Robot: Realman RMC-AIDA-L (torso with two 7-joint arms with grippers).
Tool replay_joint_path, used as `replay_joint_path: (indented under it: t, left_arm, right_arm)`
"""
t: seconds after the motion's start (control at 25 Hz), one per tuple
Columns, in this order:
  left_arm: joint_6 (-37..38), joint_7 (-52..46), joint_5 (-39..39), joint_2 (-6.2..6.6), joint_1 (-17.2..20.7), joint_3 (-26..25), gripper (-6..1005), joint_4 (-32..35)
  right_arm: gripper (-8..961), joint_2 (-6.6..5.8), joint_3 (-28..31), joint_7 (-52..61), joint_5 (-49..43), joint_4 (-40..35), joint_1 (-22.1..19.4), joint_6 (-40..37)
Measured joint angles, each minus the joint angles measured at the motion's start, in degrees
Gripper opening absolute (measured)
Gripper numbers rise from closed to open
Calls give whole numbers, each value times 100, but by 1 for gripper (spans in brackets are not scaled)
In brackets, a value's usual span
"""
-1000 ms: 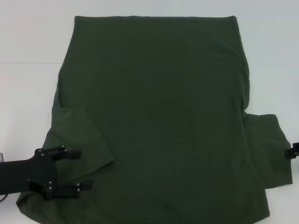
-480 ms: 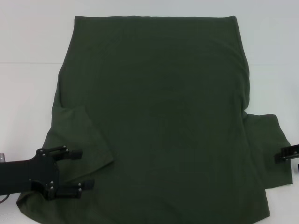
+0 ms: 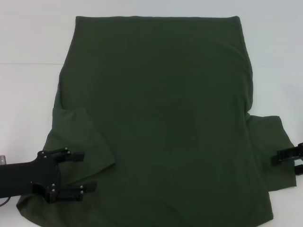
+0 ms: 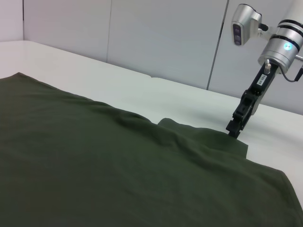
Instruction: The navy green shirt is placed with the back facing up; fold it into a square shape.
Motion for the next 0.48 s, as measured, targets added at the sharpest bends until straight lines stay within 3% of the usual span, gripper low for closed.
replay_joint_path:
  t: [0.48]
  left_arm:
    - [-32,0,0,-8,32,0,890,0]
  right_arm:
    - [787,63,-137,10,-7,6,75,66]
